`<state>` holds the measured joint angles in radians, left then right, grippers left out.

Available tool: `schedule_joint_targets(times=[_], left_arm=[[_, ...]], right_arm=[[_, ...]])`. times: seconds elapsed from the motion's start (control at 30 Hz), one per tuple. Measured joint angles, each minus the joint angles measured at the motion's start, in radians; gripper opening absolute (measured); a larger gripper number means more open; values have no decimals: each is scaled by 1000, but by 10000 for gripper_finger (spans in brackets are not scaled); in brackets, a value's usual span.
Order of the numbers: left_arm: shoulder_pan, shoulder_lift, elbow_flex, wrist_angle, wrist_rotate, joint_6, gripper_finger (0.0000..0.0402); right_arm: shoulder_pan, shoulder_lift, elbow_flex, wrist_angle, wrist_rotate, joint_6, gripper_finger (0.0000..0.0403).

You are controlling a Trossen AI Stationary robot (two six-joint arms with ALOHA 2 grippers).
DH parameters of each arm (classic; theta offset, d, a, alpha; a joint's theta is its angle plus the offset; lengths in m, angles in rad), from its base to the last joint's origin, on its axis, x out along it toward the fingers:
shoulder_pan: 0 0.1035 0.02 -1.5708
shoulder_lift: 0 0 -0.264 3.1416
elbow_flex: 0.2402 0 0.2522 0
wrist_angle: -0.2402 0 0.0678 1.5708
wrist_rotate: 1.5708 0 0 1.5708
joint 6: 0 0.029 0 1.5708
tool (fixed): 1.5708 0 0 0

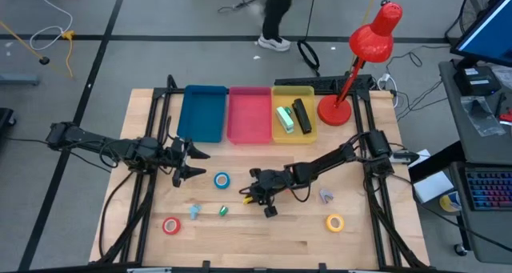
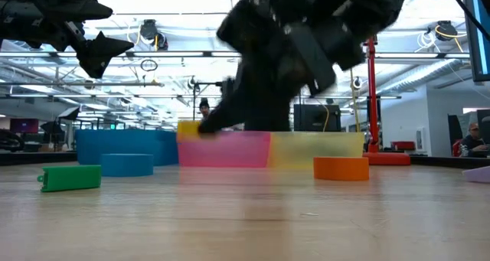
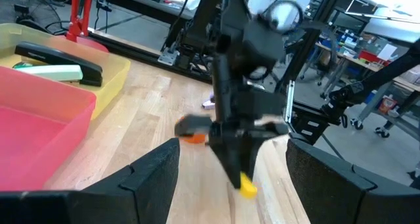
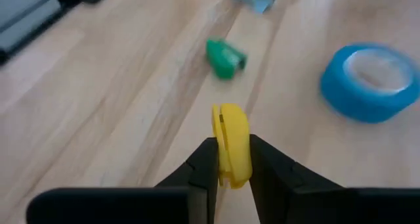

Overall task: Pick and place Stapler, Stapler remover, tape
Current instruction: Put the yellow stapler into the yellow bin

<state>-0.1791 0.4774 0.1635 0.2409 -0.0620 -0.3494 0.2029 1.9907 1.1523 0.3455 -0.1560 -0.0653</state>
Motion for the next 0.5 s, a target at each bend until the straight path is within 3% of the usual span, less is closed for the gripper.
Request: schedule_joint_targets(times=[0.17,0.5], left_arm=[[0,0,0,0,0,0,273],[0,0,0,0,0,6,273]], right_arm=[[-47,-140,0,-55,51,-38,63],[-223,-400,1,-266,418,-106,62]])
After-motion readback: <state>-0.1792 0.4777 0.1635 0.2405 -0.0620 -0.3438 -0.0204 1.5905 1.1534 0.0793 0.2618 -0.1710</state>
